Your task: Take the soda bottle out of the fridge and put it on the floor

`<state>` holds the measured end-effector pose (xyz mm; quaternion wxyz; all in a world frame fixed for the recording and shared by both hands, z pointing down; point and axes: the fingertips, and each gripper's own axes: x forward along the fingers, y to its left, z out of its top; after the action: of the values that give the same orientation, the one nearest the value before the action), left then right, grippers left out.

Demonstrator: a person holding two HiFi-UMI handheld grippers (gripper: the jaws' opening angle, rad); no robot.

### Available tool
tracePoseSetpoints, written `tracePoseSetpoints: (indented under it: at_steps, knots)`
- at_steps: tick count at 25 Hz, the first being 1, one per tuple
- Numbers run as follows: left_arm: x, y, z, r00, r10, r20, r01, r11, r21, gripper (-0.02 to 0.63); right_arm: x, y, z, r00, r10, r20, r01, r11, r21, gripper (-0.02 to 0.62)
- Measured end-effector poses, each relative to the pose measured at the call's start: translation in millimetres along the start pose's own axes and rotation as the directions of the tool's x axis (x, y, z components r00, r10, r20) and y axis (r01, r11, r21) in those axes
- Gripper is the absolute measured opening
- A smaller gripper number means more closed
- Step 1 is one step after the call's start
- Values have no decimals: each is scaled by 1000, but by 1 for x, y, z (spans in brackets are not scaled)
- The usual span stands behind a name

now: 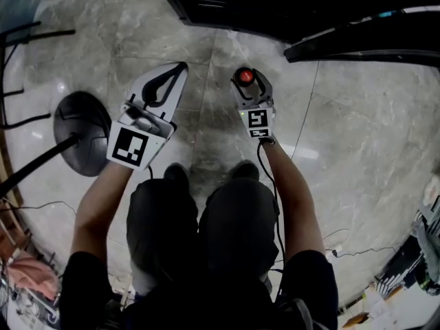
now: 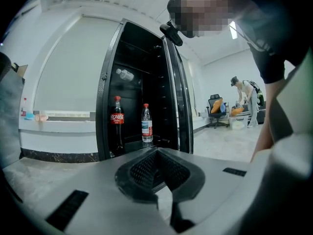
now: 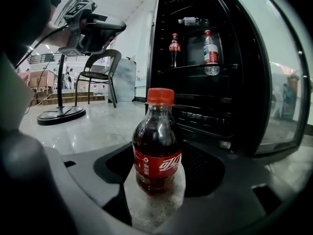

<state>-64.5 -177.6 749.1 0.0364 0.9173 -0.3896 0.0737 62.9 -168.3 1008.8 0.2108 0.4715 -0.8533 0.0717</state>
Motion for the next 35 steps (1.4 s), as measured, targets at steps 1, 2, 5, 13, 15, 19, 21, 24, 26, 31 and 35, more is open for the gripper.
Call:
tracePoseSetpoints:
  at_steps: [1, 2, 5, 13, 15, 19, 21, 24, 26, 31, 35]
  knots:
    - [1, -1, -1, 1000, -5, 2, 5, 1000, 3, 23, -1, 0, 0, 1000, -3, 6, 3, 1000, -4, 311]
    - [1, -2, -2, 1000, -8, 3, 8, 1000, 4, 23, -1, 0, 0, 1000, -5, 13, 5, 1000, -10, 313]
    - [2, -3, -6, 1000, -11, 3, 11, 1000, 2, 23, -2, 1, 0, 1000, -10, 21, 10, 1000, -15, 313]
    - [3, -7, -14, 1000, -15, -6, 15, 1000, -4, 24, -2, 1, -2, 1000, -10, 30, 11, 1000, -28, 321]
    - [3, -7, -15, 1000, -15, -7, 15, 1000, 1, 23, -2, 1, -2, 999, -10, 31, 11, 1000, -30, 322]
    - [3, -8, -12, 1000, -14, -7, 14, 1000, 8, 23, -6, 3, 0, 1000, -8, 13, 8, 1000, 0, 325]
    - [3, -8, -11, 1000, -14, -8, 14, 1000, 19, 23, -12, 3, 2, 1000, -7, 18, 7, 1000, 13, 324]
    - [4, -7, -9, 1000, -11, -7, 11, 1000, 26, 24, -20, 5, 8, 1000, 0, 31, -1, 1000, 23, 324]
    - [4, -7, -7, 1000, -10, -7, 10, 999, 32, 24, -27, 7, 15, 999, 5, 42, -6, 1000, 24, 322]
    - [2, -6, 2, 1000, -2, -7, 2, 999, 34, 25, -39, 2, 40, 997, -3, 75, 2, 1000, 13, 305]
    - [-1, -7, 14, 1000, -4, -8, 4, 999, 36, 23, -51, -1, 54, 996, -6, 90, 5, 1000, 8, 259]
